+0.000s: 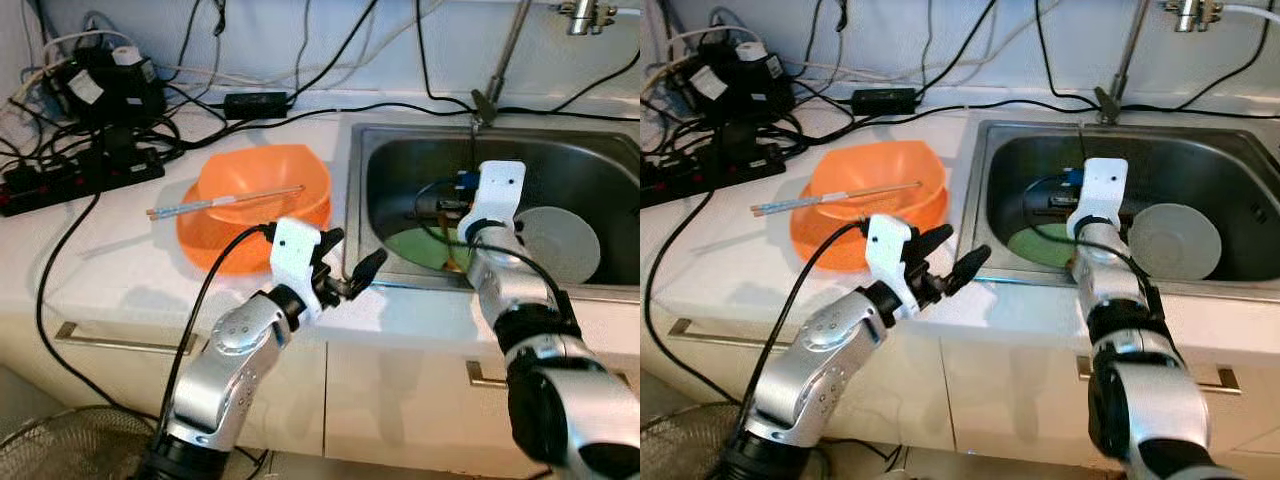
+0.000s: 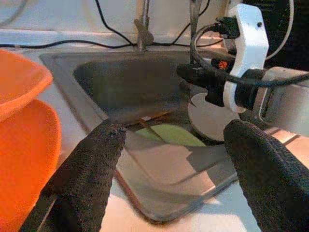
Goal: Kitchen organization
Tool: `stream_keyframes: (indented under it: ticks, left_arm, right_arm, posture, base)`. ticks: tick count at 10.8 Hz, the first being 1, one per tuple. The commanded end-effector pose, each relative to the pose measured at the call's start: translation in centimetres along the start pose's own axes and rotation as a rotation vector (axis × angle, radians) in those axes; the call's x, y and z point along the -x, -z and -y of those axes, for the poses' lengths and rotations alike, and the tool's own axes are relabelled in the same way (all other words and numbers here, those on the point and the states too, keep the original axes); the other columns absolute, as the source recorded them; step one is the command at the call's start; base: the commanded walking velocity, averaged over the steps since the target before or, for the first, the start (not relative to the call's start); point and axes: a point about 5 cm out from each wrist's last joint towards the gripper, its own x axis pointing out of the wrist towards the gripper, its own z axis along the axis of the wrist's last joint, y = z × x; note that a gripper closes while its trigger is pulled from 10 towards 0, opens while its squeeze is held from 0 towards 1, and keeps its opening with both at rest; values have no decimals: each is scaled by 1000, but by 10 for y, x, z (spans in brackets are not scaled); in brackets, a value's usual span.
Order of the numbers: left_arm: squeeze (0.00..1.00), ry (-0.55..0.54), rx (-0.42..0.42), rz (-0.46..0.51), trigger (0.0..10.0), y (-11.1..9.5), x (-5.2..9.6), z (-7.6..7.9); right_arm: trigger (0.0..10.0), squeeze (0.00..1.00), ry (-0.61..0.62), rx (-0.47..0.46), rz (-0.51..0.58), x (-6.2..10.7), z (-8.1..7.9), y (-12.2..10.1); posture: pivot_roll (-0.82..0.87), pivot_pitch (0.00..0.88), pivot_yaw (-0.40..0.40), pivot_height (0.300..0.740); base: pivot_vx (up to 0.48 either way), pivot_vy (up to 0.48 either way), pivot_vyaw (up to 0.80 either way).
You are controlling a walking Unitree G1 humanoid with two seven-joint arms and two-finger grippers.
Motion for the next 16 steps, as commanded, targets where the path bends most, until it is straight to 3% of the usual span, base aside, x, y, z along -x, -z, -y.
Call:
stream_keyframes:
  ticks: [1, 5, 14, 15, 16]
  left_arm:
    - [0, 6, -30, -10, 10000, 0, -2, 0]
    - [0, 63, -110, -109, 10000, 14, -4, 5]
    - [0, 89, -113, -120, 10000, 12, -3, 12]
    - [0, 95, -116, -124, 10000, 13, -3, 13]
    - [0, 98, -117, -129, 10000, 14, -3, 14]
  right_arm:
    - [10000, 0, -11, -36, -26, -2, -4, -2]
    - [10000, 0, -42, -68, -118, -5, -9, 3]
    - [10000, 0, -47, -87, -234, -1, -12, 24]
    - [10000, 102, -48, -91, -240, 0, -12, 26]
    - [10000, 690, -48, -90, -243, 0, -12, 27]
  posture:
    - [117, 0, 55, 740]
    - [119, 0, 53, 740]
    - [130, 0, 58, 740]
    - [129, 0, 58, 740]
    - [128, 0, 58, 740]
  base:
    - [0, 0, 0]
    - [0, 0, 0]
    - [0, 0, 0]
    - [0, 0, 0]
    - [0, 0, 0]
